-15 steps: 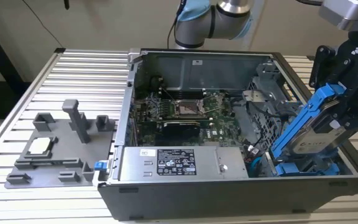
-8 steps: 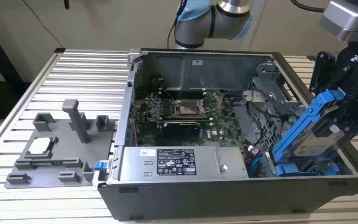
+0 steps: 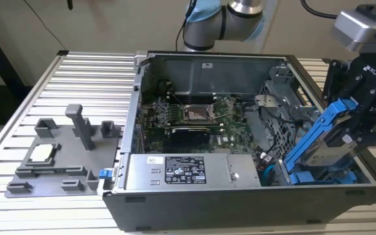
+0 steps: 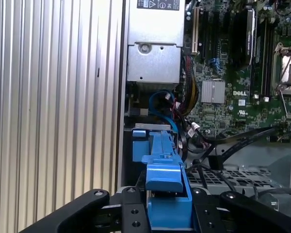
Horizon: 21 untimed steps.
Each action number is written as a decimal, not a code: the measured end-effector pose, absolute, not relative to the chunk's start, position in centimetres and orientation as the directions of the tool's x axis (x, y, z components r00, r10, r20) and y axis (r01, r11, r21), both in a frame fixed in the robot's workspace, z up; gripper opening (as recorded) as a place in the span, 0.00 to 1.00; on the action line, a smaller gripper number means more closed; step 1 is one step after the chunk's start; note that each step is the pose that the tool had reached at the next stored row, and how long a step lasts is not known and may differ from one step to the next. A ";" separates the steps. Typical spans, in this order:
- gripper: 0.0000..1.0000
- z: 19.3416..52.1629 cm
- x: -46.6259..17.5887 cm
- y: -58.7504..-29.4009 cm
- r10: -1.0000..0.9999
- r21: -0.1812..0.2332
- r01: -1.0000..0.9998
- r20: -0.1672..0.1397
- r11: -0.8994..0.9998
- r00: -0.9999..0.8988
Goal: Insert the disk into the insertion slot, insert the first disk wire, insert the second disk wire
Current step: 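Insert the disk into the insertion slot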
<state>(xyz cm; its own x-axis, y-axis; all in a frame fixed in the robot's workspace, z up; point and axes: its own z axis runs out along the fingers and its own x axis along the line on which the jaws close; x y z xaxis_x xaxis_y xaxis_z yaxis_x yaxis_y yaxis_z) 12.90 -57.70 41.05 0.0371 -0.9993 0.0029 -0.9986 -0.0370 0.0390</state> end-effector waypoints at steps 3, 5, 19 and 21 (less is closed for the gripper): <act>0.33 40.8 12.9 -57.5 -0.999 0.039 -0.999 0.003 -0.037 0.037; 0.33 40.7 12.9 -57.3 -0.999 0.039 -0.999 0.003 -0.037 0.037; 0.33 38.7 13.1 -56.9 -0.999 0.039 -0.999 0.003 -0.035 0.036; 0.33 38.3 13.1 -56.9 -0.999 0.039 -0.999 0.003 -0.035 0.036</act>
<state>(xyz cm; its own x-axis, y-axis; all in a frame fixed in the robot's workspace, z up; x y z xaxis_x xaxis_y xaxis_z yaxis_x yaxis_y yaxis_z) 13.07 -56.93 38.32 0.0356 -0.9994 0.0032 -0.9986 -0.0354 0.0394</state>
